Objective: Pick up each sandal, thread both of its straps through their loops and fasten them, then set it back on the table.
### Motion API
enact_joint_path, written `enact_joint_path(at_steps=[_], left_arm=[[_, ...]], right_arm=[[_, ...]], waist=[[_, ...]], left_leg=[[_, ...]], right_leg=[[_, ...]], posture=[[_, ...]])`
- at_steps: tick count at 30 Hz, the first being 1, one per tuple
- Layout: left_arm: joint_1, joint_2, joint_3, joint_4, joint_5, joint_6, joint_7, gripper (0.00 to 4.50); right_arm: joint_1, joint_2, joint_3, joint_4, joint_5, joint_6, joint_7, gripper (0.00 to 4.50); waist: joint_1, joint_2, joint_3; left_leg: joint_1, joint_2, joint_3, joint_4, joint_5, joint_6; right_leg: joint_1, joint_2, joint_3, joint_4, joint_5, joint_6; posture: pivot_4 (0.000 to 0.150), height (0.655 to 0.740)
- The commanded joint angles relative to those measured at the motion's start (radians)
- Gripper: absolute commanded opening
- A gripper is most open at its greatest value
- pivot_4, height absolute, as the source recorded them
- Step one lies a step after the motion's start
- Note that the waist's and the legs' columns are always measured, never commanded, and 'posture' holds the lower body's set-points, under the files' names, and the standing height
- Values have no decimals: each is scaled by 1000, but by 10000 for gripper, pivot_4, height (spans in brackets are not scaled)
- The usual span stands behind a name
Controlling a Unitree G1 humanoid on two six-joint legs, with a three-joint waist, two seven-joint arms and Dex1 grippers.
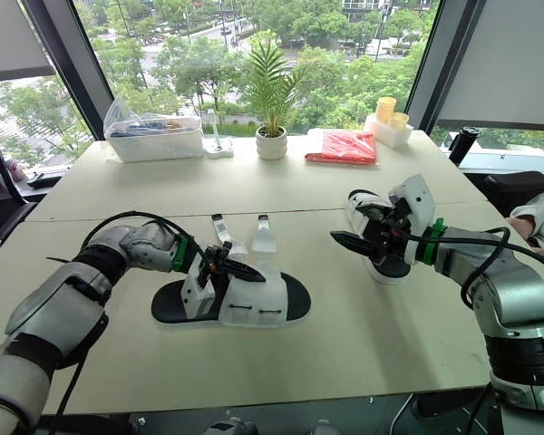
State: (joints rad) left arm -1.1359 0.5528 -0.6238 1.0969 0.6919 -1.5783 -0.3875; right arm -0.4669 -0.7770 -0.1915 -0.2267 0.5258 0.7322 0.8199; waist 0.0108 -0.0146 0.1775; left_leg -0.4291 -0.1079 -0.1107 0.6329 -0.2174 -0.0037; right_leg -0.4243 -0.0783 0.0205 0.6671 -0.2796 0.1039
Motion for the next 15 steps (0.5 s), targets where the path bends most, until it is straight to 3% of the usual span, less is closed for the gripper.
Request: enact_joint_path(at_steps=[1,5,10,15], left_arm=[[-3,19,52,-84,154,23,142,196],[-7,30,28,-115,317,82,338,196],[-41,45,-82,-135,560,243,714,196],[-94,29,-219,-72,693,335,991,196]], right_arm=[[-6,-8,-9,-46,15,-3,-5,45000],[-13,-10,6,-47,13,-3,-2,45000],[-11,-19,33,-48,-4,-15,10,45000],[-13,-22,40,-53,-1,-12,13,45000]], waist=[[0,0,0],[1,0,0],[2,0,0],[3,0,0]], left_leg=[[0,0,0,0,0,0],[0,0,0,1,0,1],[0,-1,1,2,1,1],[0,-1,1,5,1,2]], right_leg=[[0,0,0,0,0,0],[0,0,0,0,1,1],[0,0,0,2,1,1],[1,1,0,4,1,3]], posture=[[1500,7400],[1500,7400],[1500,7400],[1500,7400]])
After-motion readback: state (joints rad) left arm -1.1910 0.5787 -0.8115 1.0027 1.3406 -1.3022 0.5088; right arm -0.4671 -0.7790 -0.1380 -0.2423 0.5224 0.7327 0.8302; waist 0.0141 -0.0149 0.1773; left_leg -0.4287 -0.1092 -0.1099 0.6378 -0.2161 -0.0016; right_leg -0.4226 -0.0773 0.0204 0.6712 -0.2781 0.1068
